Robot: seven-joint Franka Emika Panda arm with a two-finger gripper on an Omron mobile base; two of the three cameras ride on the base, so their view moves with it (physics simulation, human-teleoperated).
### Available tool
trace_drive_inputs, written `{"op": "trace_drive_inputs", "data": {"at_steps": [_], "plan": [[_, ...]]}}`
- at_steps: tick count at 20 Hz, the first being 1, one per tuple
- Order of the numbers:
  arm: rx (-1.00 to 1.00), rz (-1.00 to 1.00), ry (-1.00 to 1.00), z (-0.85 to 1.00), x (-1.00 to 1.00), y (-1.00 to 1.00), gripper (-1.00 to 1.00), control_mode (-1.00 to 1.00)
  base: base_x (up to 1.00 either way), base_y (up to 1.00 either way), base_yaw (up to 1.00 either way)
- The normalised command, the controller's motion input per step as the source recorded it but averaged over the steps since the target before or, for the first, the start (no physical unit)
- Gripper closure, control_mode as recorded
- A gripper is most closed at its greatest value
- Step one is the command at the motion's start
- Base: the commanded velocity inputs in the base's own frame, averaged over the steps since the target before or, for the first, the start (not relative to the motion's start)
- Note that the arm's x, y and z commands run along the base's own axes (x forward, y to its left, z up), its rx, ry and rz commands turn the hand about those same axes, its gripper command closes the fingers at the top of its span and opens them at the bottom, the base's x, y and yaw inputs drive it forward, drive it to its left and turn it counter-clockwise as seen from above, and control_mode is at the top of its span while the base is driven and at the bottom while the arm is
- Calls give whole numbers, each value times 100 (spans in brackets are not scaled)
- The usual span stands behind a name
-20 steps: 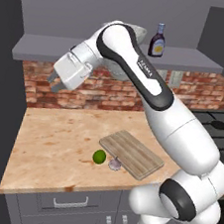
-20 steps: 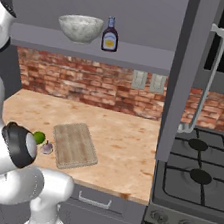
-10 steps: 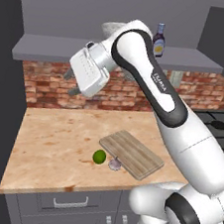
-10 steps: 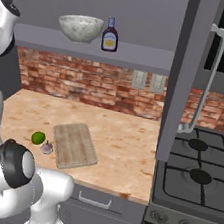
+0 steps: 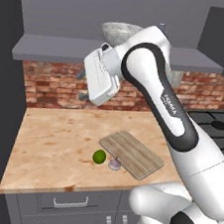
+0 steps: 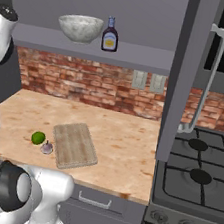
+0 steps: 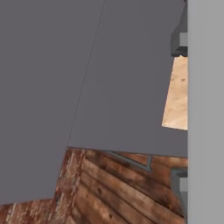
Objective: Open the cabinet. Place the bowl and condiment on the counter. Then place the lime and garlic on the cutting board.
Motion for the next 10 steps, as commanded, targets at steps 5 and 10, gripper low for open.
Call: {"op": "trace_drive_inputs", "data": {"at_steps": [5, 10], "plan": [[1, -8, -1, 0, -2, -23, -100, -100, 0, 0, 0], [4, -25, -7, 0, -8, -29, -100, -100, 0, 0, 0]]}}
